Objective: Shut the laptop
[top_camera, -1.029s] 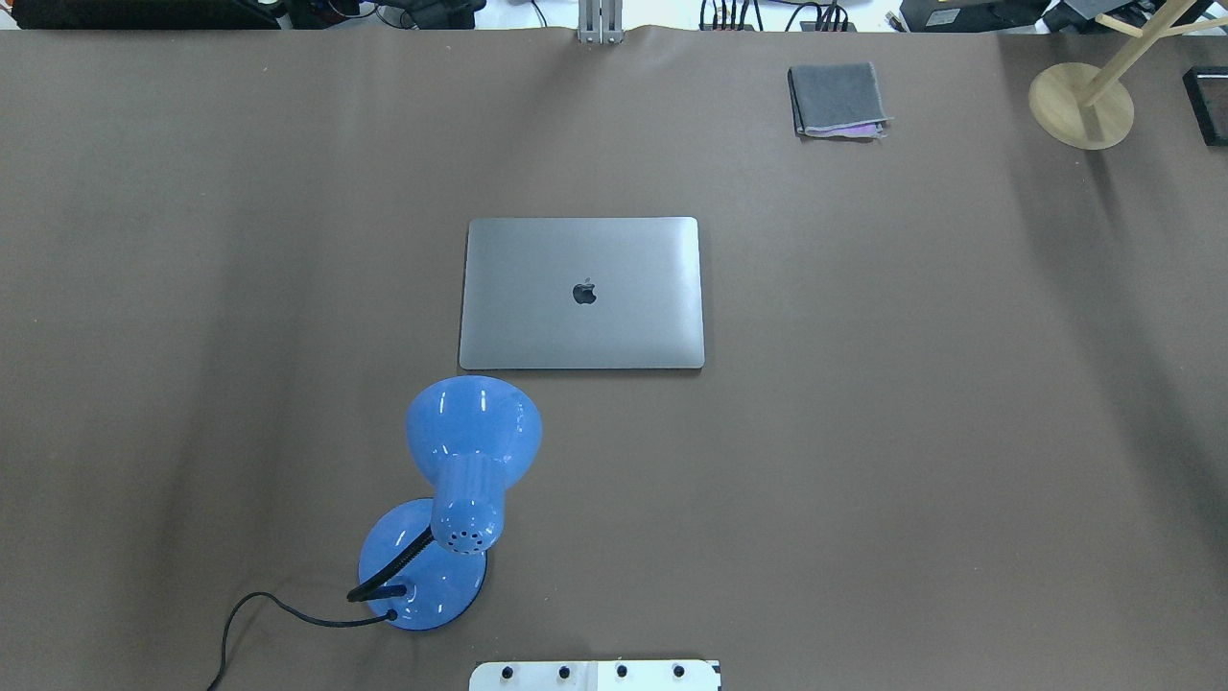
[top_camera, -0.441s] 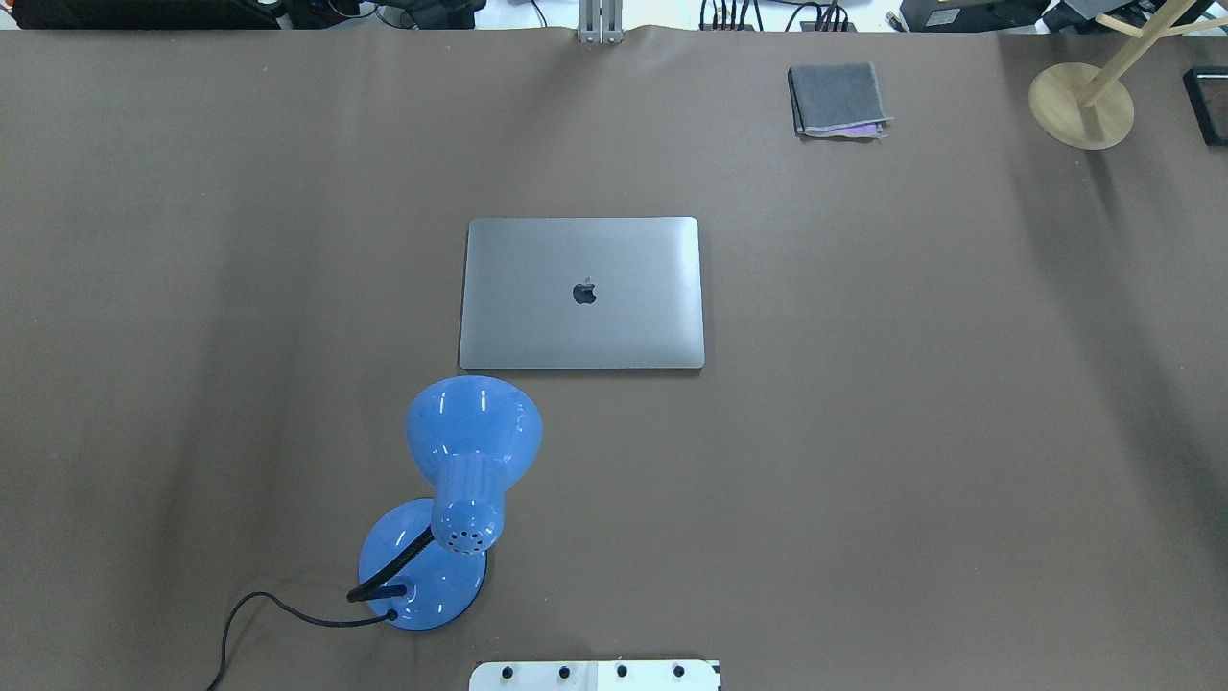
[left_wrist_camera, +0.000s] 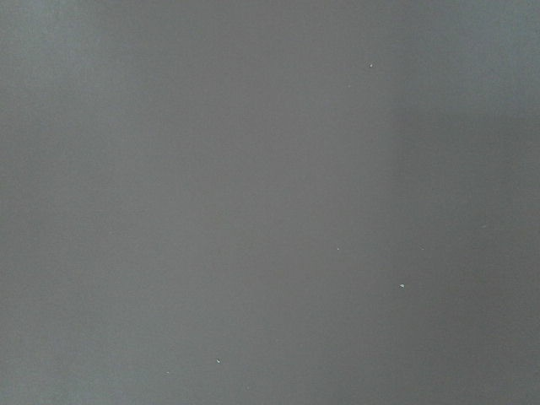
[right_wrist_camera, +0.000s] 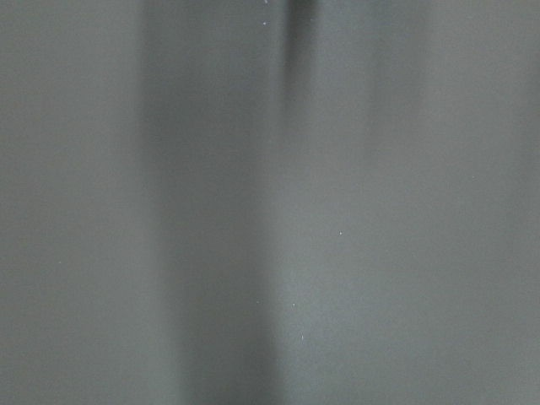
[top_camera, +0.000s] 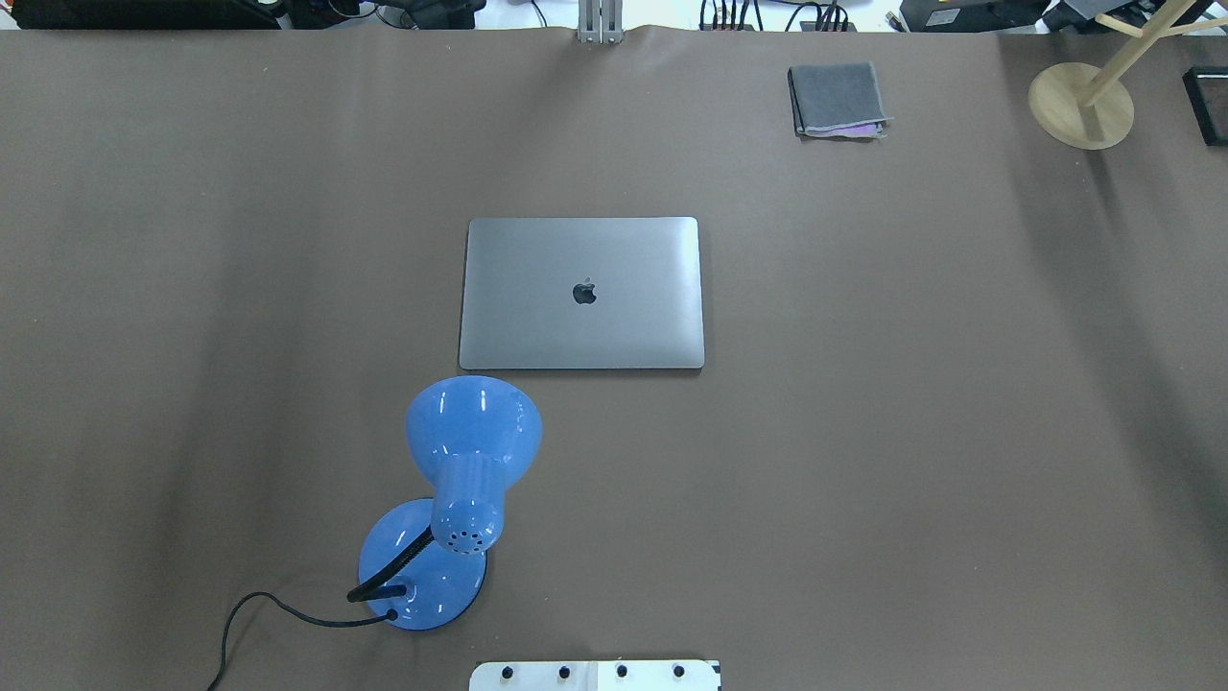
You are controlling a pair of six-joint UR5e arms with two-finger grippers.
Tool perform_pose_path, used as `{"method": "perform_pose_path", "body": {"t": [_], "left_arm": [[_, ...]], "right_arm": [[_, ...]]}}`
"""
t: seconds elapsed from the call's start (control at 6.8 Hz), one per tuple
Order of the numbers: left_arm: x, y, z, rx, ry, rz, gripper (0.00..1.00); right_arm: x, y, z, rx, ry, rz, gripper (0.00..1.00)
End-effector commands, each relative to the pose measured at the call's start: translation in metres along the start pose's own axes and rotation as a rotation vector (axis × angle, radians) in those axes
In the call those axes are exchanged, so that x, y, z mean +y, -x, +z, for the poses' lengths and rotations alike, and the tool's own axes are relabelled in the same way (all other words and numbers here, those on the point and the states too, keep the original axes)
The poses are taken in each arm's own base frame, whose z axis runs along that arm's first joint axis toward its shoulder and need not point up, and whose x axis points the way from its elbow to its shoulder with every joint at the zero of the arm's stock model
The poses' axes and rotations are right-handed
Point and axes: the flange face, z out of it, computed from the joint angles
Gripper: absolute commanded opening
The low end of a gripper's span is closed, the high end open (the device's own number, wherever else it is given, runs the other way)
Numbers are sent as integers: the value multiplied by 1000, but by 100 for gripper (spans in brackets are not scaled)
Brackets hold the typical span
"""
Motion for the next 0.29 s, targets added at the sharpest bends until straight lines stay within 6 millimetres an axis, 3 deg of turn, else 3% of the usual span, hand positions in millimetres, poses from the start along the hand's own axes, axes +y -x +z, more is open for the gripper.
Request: {"method": "perform_pose_path", "body": {"t": [0.0, 0.15], "left_arm": [[-1, -1, 0, 0, 1, 1, 99], [-1, -1, 1, 0, 1, 1, 99]], "right_arm": [[-1, 1, 0, 0, -1, -2, 100], [-1, 2, -1, 0, -2, -3, 100]]}}
